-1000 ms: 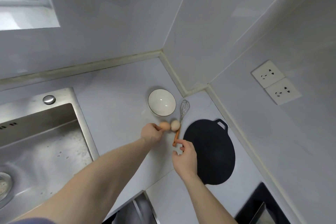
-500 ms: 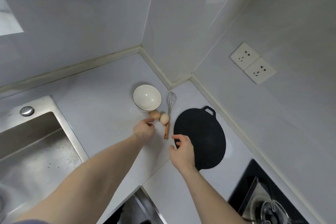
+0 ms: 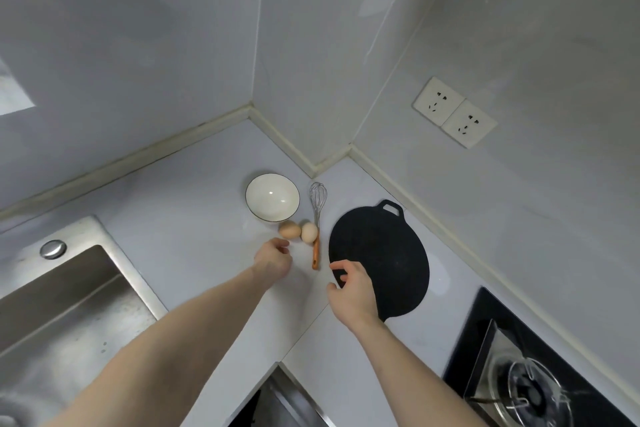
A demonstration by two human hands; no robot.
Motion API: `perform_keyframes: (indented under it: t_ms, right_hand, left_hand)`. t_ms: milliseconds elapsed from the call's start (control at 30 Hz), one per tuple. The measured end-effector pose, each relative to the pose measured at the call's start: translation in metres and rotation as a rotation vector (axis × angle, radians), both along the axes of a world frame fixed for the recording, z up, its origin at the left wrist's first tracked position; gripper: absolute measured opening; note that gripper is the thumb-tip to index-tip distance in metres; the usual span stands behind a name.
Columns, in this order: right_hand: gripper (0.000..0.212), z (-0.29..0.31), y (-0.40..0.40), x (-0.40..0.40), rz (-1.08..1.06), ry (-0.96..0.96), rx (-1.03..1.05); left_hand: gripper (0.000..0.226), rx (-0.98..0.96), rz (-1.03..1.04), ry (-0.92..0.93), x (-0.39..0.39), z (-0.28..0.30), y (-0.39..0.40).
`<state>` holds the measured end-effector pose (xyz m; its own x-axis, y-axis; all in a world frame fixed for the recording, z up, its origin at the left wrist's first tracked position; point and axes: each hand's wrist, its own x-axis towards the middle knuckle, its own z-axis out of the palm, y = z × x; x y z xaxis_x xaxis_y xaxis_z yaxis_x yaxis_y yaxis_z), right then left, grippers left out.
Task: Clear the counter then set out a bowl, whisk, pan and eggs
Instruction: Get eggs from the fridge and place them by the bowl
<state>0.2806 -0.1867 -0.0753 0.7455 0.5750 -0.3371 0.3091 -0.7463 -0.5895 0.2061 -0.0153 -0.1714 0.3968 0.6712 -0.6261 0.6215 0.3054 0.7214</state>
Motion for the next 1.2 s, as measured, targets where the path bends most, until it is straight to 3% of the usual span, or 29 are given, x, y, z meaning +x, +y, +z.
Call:
perform_keyframes:
  t_ms: [300,533,1200]
  right_hand:
    - [0.036,-0.004,-0.02,-0.004,-0.021,0.003,0.025]
    - [0.035,-0.01,-0.035,-0.007,-0.037,0.018,0.02]
    - [0.035,-0.003,-0.049,-0.012,-0.133,0.026,0.015]
  left_hand:
    - [0.057,0.237,-0.422,0.16,-0.008,0.012,0.023]
    - [0.058,0.425,-0.575,0.233,0.015,0.02,0.023]
    - [0.056,0.391,-0.529,0.176,-0.008,0.005,0.014]
